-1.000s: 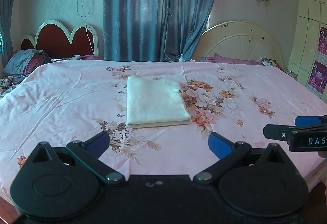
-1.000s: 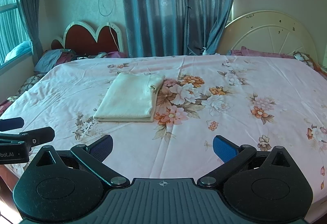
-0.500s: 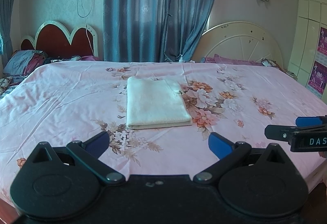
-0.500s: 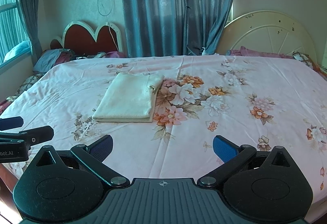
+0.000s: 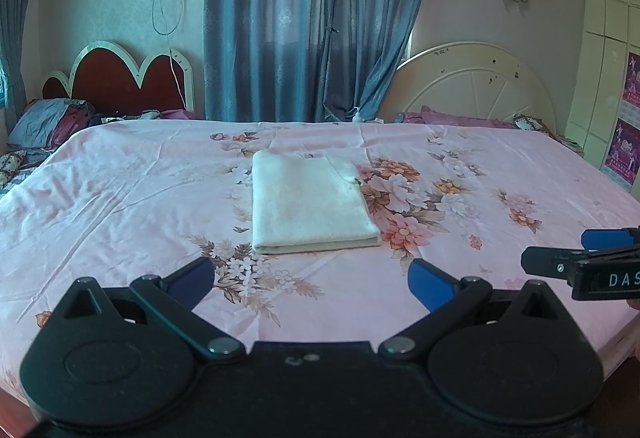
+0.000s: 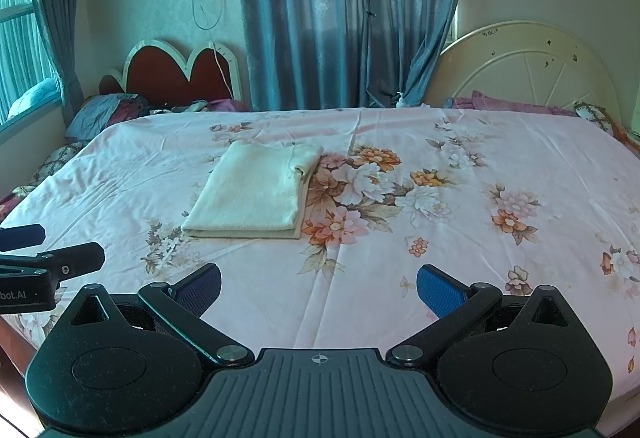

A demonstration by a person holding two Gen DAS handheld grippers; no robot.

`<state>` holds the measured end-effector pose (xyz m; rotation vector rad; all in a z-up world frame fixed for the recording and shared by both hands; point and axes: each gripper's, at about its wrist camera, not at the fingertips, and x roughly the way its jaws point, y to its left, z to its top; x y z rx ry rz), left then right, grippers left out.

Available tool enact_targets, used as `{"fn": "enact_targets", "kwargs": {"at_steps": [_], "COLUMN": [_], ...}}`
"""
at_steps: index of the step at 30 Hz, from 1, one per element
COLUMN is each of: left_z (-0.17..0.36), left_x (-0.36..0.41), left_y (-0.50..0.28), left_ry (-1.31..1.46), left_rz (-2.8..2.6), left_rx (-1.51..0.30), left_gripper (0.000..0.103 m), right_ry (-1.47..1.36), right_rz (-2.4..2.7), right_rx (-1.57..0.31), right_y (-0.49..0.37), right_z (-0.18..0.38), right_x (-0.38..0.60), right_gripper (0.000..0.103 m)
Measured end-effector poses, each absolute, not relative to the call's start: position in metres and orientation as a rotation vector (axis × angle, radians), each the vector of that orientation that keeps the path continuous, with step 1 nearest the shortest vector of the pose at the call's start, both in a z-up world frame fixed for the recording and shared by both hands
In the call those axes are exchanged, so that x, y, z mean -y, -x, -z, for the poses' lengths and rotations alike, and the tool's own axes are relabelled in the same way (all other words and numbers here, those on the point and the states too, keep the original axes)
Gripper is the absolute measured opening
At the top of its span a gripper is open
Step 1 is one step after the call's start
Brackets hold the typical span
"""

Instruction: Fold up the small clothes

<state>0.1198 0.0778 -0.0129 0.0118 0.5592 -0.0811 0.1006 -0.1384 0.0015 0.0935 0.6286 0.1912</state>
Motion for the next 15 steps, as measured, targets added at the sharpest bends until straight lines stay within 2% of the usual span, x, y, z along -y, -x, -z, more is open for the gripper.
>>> {"fn": "enact_targets", "kwargs": {"at_steps": [15], "left_z": [0.0133], "left_x": [-0.0770], "left_y": [-0.1195], "left_ry": [-0.018], "left_rz": [0.074], "left_rx": [-0.553], "left_gripper": [0.103], "right_ry": [-0.090], "right_rz": [-0.201], "right_rx": [-0.623], "right_y": [-0.1021], "right_z": [-0.0028], "right_x": [0.1419], "right_gripper": [0.103]}}
